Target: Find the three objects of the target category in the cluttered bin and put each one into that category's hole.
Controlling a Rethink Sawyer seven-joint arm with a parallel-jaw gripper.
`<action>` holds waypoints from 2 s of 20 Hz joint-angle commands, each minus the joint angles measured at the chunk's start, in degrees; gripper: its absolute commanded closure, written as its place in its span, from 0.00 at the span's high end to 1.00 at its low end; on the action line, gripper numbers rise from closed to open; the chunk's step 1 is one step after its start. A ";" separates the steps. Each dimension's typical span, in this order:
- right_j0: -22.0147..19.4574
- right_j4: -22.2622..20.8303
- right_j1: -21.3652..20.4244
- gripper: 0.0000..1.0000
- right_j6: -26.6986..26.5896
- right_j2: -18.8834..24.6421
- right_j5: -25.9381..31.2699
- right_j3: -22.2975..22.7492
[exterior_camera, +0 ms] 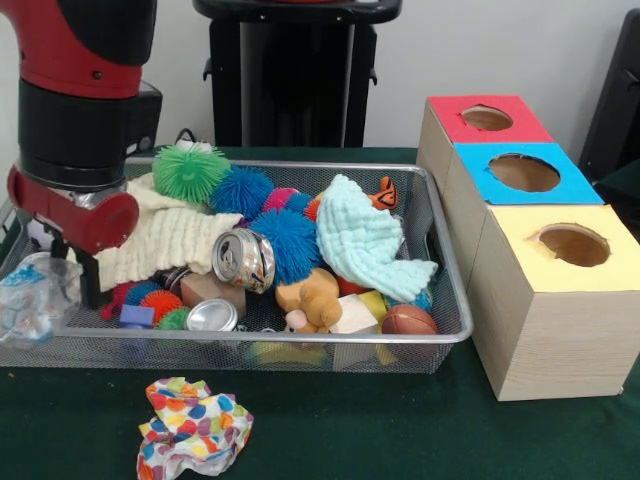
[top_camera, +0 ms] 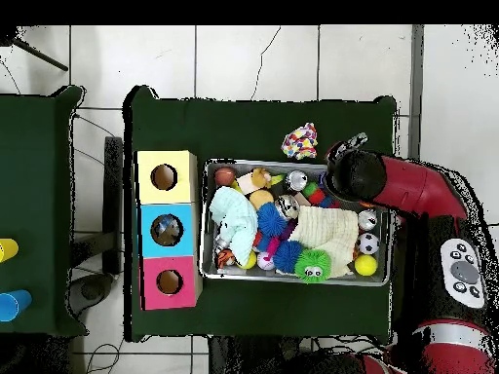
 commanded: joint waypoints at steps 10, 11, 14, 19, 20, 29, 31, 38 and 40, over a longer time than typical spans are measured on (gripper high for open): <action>2.69 6.93 -5.46 0.00 4.60 -0.02 24.42 11.71; 3.63 7.44 -7.68 0.00 6.00 -0.82 24.74 14.09; 5.69 8.11 -11.40 0.00 8.28 -2.26 24.29 18.30; 9.23 9.25 -14.71 0.00 10.91 -4.25 23.70 21.52; 9.86 8.86 -14.93 0.00 10.92 -4.72 22.78 21.52; 9.75 11.08 -13.17 0.00 7.71 -3.72 17.40 22.61; 9.75 11.13 -13.01 0.00 7.78 -3.87 15.69 23.40; 10.95 11.01 -12.55 0.00 8.32 -4.92 16.18 22.35; 11.70 11.44 -12.77 0.00 9.01 -5.11 17.75 21.69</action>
